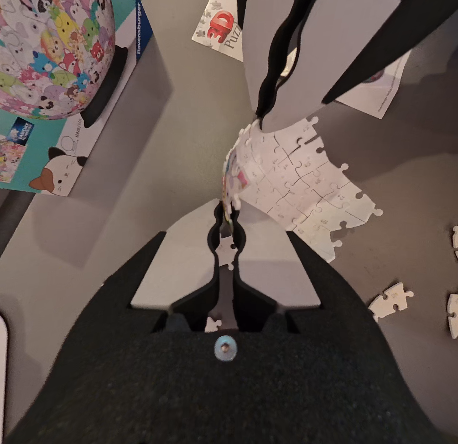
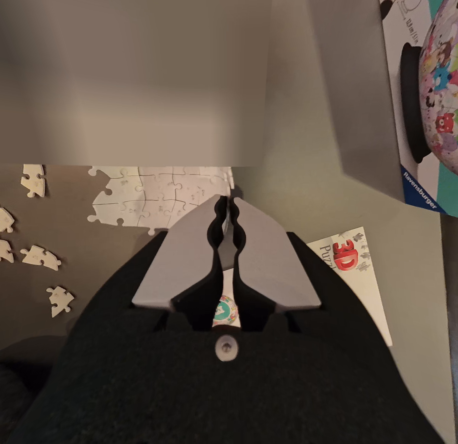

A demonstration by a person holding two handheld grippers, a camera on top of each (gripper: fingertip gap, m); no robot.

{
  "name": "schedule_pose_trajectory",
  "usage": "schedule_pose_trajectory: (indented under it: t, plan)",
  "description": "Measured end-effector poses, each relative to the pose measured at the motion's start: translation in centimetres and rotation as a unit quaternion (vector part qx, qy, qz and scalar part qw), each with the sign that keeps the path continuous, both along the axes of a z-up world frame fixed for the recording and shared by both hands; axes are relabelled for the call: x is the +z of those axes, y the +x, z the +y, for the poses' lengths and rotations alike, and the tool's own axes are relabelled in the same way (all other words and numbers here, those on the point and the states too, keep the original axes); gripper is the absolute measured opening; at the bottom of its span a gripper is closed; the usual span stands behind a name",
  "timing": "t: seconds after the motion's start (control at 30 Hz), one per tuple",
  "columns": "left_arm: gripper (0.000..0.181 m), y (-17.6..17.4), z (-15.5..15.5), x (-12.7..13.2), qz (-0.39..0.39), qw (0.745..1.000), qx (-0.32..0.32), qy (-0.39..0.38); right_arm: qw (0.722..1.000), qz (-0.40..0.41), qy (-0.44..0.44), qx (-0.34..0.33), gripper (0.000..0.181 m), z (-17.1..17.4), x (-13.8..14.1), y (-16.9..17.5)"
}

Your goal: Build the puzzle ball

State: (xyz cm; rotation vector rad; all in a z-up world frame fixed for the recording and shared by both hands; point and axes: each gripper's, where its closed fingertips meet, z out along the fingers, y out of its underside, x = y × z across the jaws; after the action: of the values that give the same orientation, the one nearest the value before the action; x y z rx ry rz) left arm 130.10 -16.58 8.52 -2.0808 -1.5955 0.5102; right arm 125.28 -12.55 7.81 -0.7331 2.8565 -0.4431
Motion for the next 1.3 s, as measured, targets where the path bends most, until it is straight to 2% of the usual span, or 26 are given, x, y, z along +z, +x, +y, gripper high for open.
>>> schedule_pose_trajectory:
  t: [0.37,0.67,1.0,1.3]
  plan:
    - [0.004,-0.05,0.04,0.01,0.004,1.0,-0.005,0.004,1.0,-0.023,0.013,-0.011,0.002,0.05,-0.16,-0.02]
    - [0.004,0.02,-0.03,-0.49,0.006,0.997,0.002,0.08,1.0,-0.024,0.016,-0.012,0.003,0.03,-0.35,0.02]
    - [0.004,0.02,0.08,-0.22,0.006,0.999,-0.001,0.053,0.999,0.014,0.027,-0.014,0.004,-0.08,-0.56,-0.14]
    - [0.004,-0.06,0.0,-0.19,0.009,0.998,0.003,0.06,0.999,0.016,0.027,-0.012,0.004,-0.21,-0.57,-0.05]
